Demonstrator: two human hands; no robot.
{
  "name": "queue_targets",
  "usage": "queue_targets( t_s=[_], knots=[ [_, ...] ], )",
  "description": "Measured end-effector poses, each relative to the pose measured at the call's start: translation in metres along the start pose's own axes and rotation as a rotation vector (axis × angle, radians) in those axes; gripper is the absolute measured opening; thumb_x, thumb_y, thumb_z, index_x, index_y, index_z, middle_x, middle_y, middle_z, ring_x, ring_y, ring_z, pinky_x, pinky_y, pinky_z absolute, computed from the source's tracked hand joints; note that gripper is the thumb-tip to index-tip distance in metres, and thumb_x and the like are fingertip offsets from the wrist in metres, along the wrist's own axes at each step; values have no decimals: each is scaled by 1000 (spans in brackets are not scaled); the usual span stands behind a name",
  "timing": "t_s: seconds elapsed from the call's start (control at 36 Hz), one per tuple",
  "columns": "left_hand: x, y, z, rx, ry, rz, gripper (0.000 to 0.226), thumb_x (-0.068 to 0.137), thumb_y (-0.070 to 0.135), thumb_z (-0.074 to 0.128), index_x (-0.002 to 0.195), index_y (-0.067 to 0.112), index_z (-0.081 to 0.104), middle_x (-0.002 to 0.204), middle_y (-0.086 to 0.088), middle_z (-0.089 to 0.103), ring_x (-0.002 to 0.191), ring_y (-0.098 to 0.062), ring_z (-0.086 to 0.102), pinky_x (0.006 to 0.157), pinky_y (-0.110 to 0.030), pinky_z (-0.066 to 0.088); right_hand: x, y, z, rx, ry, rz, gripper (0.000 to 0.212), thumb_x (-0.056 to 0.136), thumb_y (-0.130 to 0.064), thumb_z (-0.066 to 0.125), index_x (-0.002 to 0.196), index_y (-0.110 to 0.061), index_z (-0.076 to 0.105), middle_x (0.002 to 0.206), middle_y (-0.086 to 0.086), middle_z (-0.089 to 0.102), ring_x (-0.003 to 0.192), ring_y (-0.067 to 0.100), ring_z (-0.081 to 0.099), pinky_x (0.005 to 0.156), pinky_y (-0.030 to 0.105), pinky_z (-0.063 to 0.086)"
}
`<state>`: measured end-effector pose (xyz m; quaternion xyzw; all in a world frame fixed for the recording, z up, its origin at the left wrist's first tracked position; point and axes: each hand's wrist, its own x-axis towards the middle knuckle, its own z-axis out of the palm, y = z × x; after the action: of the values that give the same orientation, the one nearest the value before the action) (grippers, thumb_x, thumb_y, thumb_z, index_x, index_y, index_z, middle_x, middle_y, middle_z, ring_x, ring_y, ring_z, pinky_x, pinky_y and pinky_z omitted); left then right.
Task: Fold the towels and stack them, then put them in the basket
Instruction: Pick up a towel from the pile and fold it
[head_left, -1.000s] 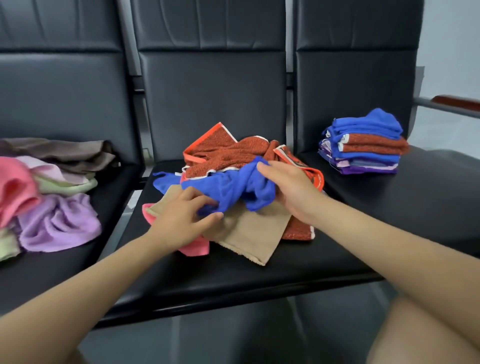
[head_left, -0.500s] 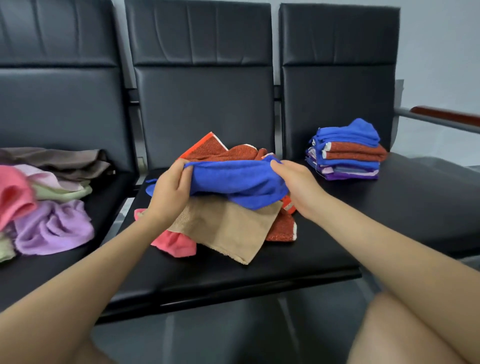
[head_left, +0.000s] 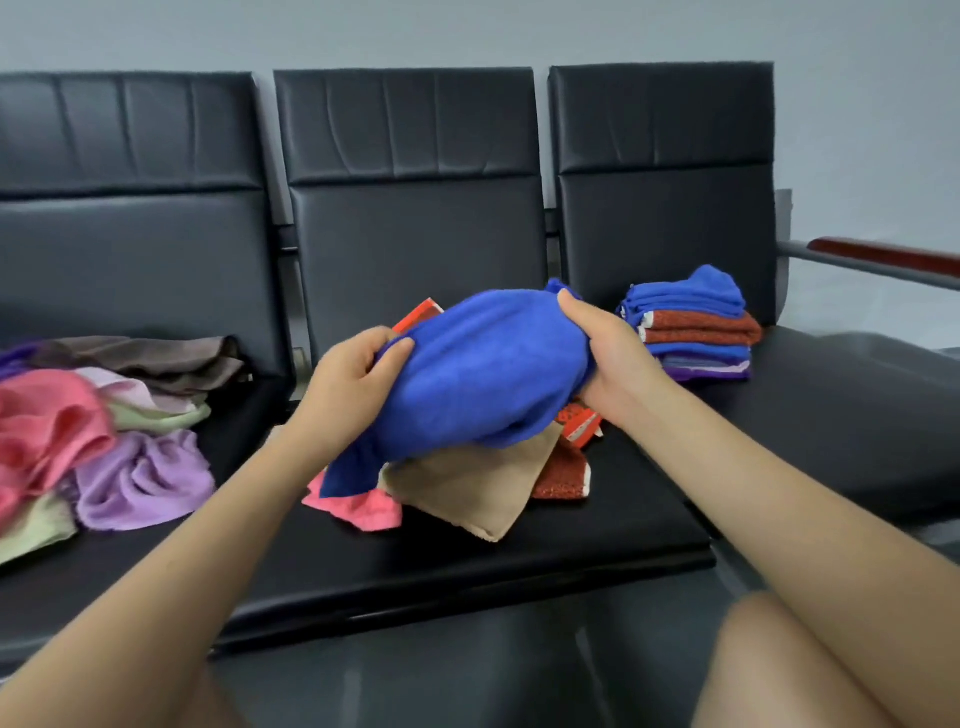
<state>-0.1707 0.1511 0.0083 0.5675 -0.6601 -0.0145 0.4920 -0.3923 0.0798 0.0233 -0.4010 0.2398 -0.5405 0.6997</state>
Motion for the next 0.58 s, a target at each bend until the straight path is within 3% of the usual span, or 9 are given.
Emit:
queue_targets(
  t_s=[0.08,0.14,0.19,0.36,0.42,0.5,0.53,0.58],
  knots=[
    [-5,-27,6,174,-127,37,23,98,24,51,77,19,59,70,2,61,72,-13,55,69,-30,39,2,8,-8,-83,12,-12,12,97,-18,58,100,-17,69,110,5,68,95,17,67,84,27,53],
    [-9,-41,9,255,-190,46,26,97,30,49,79,13,58,71,-2,61,74,-24,56,68,-35,37,8,18,-17,-209,75,-21,10,94,-19,61,96,-19,71,110,4,70,98,17,67,89,29,52],
    [-11,-52,12,324,-241,47,35,94,38,43,86,9,61,77,-4,65,75,-23,57,68,-34,36,15,30,-27,-344,159,-12,10,89,-24,67,96,-18,73,114,8,70,106,23,66,96,36,49],
    [-14,-82,6,454,-396,-63,20,99,25,50,100,12,66,94,-4,69,87,-23,60,74,-29,41,27,41,-53,-414,263,30,14,94,-22,61,87,-12,66,93,9,67,83,22,63,73,30,48],
    [-15,-85,1,403,-468,-120,21,98,24,52,90,11,65,83,-3,64,76,-11,56,66,-16,38,32,38,-61,-369,301,32,18,95,-25,61,89,-9,66,94,10,67,85,24,64,74,30,50],
    [-19,-84,-8,232,-518,-238,31,99,21,51,68,15,55,68,4,50,63,2,47,63,-11,36,37,35,-71,-307,341,72,28,93,-35,63,98,-7,68,107,14,70,99,29,67,92,38,50],
    [-22,-86,-12,152,-509,-290,32,99,22,51,69,16,56,69,6,52,66,2,47,66,-11,36,36,35,-70,-309,338,80,33,92,-37,63,102,-6,68,109,14,70,102,29,67,94,39,49],
    [-27,-89,-16,-35,-464,-386,23,100,25,51,88,19,69,91,6,67,90,-3,57,87,-12,39,36,36,-70,-316,340,79,41,92,-38,63,111,-3,68,112,15,70,105,29,67,97,39,49]
  ],
)
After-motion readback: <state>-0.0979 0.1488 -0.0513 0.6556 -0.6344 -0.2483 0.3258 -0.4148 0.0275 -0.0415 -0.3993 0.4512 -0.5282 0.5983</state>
